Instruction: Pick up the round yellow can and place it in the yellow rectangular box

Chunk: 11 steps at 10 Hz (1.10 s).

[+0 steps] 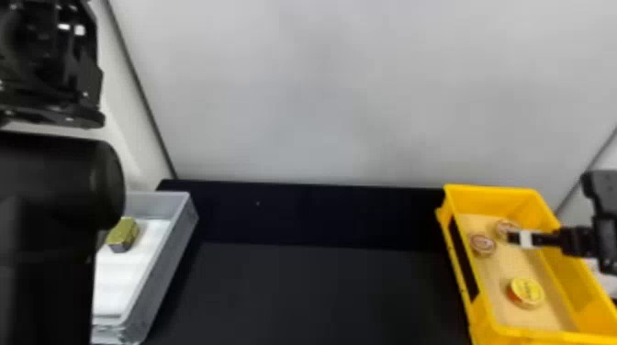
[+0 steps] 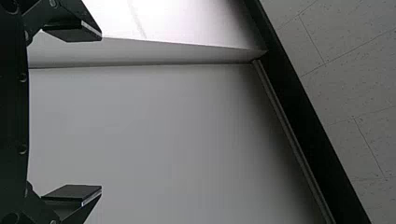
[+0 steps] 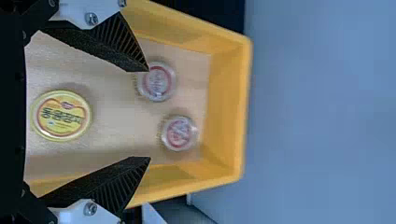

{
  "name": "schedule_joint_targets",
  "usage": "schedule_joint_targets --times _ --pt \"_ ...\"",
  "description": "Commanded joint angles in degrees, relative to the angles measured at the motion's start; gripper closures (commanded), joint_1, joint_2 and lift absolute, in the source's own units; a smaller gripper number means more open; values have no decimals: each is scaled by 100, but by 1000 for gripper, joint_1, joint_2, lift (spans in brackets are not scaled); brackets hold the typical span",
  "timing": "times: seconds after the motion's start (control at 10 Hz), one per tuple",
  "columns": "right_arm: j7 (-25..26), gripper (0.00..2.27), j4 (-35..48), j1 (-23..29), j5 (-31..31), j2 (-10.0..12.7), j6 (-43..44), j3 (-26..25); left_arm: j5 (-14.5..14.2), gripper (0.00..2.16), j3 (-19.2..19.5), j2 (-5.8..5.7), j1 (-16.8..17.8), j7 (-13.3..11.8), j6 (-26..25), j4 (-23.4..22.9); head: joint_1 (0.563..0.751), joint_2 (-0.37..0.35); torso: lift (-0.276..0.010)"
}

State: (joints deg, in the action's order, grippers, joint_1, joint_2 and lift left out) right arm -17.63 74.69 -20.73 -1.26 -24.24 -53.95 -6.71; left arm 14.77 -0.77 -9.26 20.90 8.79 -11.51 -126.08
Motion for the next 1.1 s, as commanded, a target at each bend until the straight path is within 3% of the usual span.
schedule_joint_targets --times 0.0,0.3,0.6,0.9,1.0 --pt "180 137 1426 192 29 7 -602 3 0 125 16 -6 -34 0 -19 -13 663 54 -10" --pt "338 140 2735 429 -120 122 -883 153 0 125 25 3 -95 0 -37 -13 663 54 -10" --pt "1271 133 4265 579 -296 130 -1121 584 0 125 68 109 -245 0 -54 -13 663 54 -10" --pt "2879 122 5794 851 627 280 -171 847 -9 125 121 197 -385 0 -89 -31 663 54 -10" --pt "3046 96 6137 834 1252 429 295 909 -9 125 183 223 -473 0 -151 -119 663 54 -10"
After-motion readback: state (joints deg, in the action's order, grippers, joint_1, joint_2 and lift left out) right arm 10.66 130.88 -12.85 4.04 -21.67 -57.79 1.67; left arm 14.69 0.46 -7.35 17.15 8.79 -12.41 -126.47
